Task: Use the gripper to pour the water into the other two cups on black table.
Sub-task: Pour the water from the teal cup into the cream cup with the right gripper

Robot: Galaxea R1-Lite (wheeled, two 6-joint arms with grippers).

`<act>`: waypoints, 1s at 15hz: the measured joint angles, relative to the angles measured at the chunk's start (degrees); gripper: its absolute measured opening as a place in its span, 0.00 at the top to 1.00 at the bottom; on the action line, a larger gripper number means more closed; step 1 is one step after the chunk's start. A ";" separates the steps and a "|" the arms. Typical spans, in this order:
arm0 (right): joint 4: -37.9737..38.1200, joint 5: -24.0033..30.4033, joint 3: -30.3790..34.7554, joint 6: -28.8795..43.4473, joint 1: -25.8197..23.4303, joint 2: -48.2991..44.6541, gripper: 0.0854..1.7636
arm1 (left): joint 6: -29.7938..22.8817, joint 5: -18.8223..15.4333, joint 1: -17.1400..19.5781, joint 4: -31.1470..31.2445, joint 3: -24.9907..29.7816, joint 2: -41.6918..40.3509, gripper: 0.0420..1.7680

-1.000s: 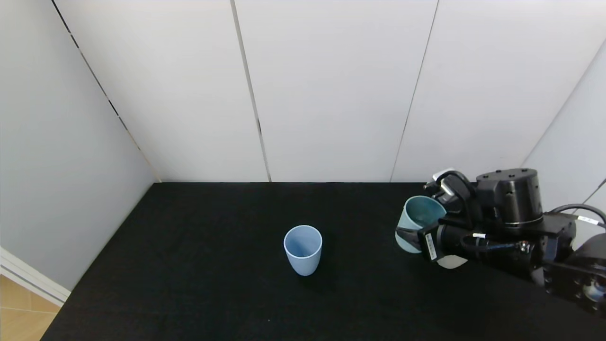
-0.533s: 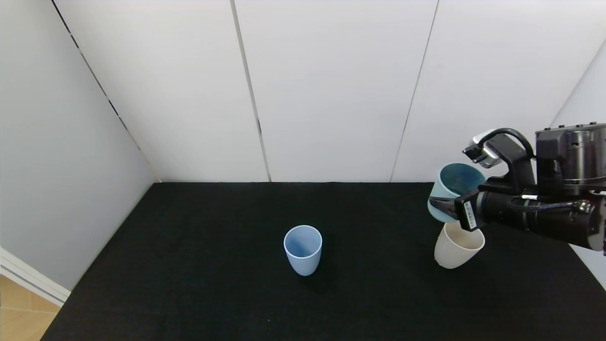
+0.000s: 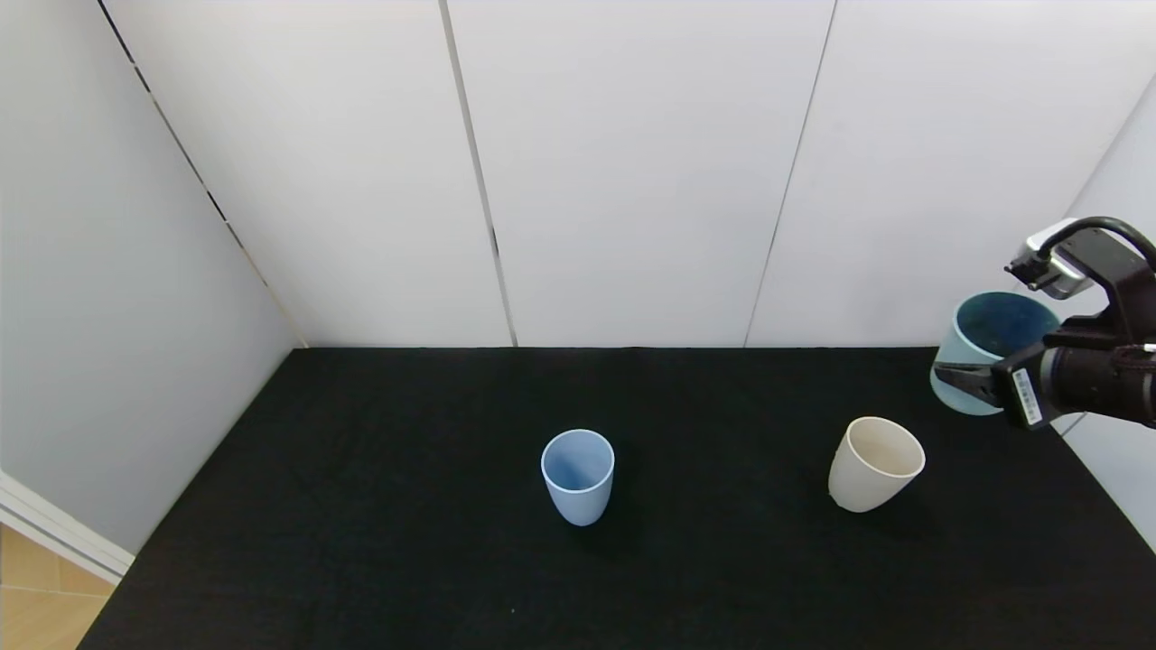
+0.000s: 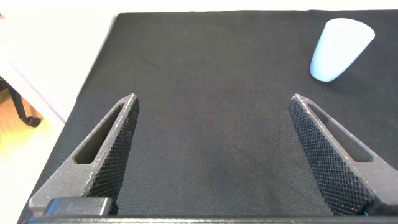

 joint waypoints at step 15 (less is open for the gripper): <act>3.29 -0.88 8.87 -27.93 -7.88 -1.73 0.33 | 0.00 0.00 0.05 0.00 0.00 0.00 0.03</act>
